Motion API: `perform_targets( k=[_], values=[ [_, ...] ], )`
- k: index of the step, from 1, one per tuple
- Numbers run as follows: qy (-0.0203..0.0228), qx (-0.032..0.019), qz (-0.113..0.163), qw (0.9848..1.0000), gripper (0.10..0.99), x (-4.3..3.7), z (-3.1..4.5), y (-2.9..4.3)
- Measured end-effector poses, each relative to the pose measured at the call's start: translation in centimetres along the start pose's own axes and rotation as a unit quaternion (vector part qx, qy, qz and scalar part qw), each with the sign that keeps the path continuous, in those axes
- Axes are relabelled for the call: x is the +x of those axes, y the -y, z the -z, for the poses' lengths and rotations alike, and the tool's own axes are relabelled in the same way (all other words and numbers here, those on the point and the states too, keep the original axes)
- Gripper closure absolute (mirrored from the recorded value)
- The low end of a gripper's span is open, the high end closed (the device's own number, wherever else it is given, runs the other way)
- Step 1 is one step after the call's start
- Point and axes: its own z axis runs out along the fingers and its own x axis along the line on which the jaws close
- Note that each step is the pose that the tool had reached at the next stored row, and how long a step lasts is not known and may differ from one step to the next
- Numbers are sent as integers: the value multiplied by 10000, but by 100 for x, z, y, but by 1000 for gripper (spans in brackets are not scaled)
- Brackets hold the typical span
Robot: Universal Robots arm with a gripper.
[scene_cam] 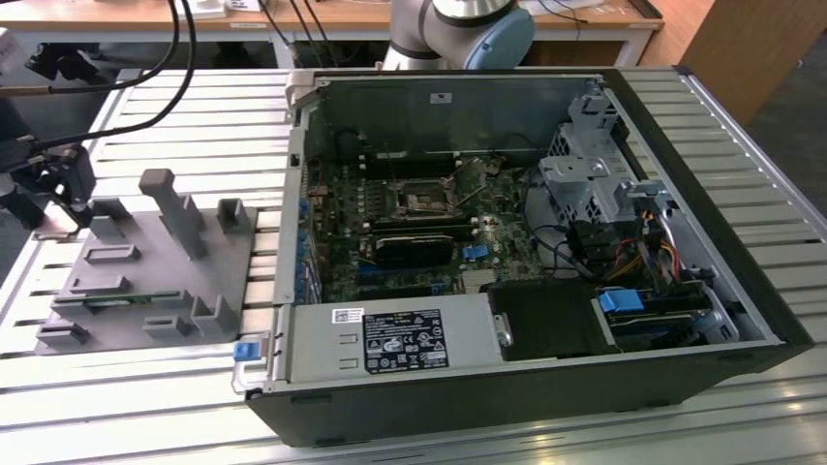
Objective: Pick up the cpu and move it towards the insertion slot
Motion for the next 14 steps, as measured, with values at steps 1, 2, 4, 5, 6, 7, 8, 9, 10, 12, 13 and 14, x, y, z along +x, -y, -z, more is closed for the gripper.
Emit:
perform_targets(
  k=[1,2,4,5,6,7,8,9,10,12,13,14],
  values=[
    [0,0,0,10000,549,0,3,0],
    [0,0,0,10000,549,0,6,-1],
    [0,0,0,10000,549,0,13,-2],
    [0,0,0,10000,549,0,16,-2],
    [0,0,0,10000,549,0,19,-3],
    [0,0,0,10000,549,0,22,-3],
    [0,0,0,10000,549,0,25,-3],
    [0,0,0,10000,549,0,29,-3],
    [0,0,0,10000,549,0,32,-4],
    [0,0,0,10000,549,0,39,-4],
    [0,0,0,10000,549,0,43,-5],
    [0,0,0,10000,549,0,46,-5]
  ],
)
